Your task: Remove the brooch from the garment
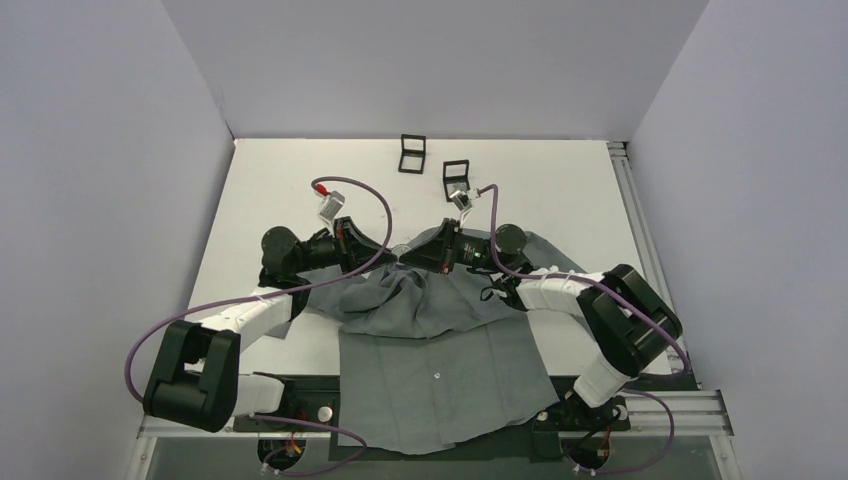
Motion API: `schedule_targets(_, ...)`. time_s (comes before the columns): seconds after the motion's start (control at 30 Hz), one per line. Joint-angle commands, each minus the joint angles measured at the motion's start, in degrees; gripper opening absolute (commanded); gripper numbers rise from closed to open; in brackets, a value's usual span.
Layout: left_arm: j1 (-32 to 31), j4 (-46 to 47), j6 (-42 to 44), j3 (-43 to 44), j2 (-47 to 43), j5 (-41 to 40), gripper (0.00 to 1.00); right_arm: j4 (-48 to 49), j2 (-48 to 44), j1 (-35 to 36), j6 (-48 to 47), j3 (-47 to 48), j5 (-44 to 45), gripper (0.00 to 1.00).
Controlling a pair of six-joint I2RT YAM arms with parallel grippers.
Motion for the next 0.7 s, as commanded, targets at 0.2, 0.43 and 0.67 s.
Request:
schedule_targets(0.2,1.04,4.37,-2.24,0.24,-1.34,2.74,0.00,15.16,0.95,-2.35,4.12,-1.99,8.00,0.02)
schedule_targets(0.43,1.18,4.19,-2.94,0.68,-0.87,2.09,0.00,15.95,0.23,-2.28,2.42,-2.64,6.83,0.06)
schedule_targets(0.67,2.78,3.92,-3.22,1.11,0.08,2.32,0.00,17.65,-2.04,-2.43,1.59,-2.77,1.48,0.30)
